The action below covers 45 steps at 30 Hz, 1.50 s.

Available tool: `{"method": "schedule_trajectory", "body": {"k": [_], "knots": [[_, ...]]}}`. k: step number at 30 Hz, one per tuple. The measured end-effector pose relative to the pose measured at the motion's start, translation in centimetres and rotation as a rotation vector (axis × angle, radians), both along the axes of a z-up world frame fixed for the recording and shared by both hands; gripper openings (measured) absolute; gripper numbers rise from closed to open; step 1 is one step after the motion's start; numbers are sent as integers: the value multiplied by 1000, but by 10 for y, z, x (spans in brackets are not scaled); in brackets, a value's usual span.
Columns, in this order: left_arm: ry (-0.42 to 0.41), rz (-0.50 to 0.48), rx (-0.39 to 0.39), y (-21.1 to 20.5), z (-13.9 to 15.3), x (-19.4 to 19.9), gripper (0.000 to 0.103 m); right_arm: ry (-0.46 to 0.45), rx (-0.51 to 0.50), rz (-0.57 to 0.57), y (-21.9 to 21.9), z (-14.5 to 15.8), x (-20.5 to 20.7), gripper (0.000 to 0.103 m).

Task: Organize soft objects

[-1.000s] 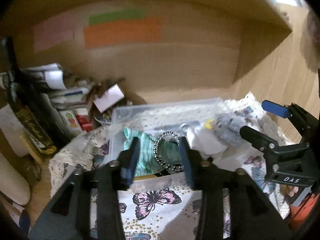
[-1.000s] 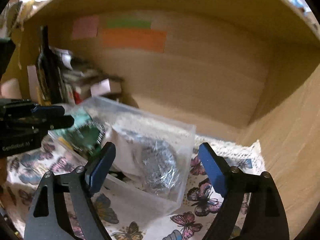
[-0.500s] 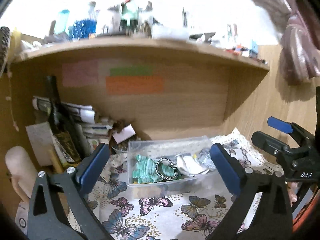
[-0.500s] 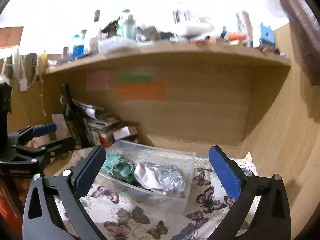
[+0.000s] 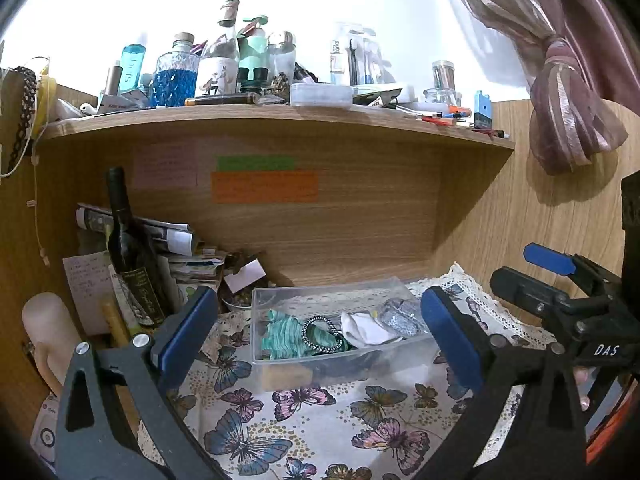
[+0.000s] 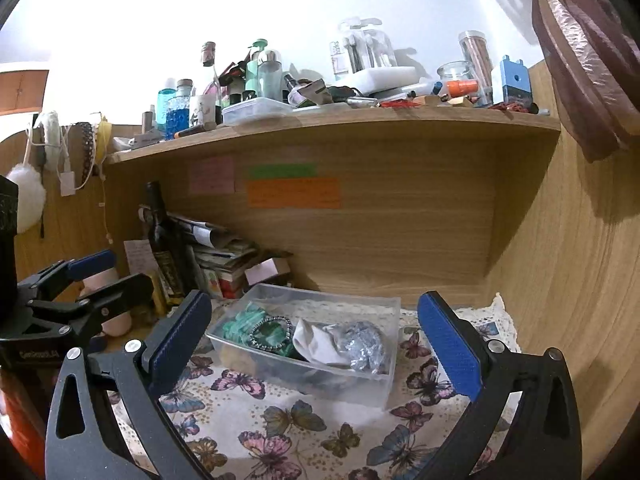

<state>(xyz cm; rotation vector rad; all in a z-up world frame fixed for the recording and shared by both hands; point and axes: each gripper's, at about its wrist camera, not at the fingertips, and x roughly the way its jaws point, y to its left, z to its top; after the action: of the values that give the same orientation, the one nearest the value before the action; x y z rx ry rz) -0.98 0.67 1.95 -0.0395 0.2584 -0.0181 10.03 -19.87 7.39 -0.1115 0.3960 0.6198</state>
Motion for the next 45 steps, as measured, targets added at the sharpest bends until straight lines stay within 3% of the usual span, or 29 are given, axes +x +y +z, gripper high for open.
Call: {"method": "schedule_trajectory", "body": {"k": [45], "knots": [[9, 8, -8, -3, -4, 8, 103, 6, 22, 26, -2, 2, 0, 103]]}}
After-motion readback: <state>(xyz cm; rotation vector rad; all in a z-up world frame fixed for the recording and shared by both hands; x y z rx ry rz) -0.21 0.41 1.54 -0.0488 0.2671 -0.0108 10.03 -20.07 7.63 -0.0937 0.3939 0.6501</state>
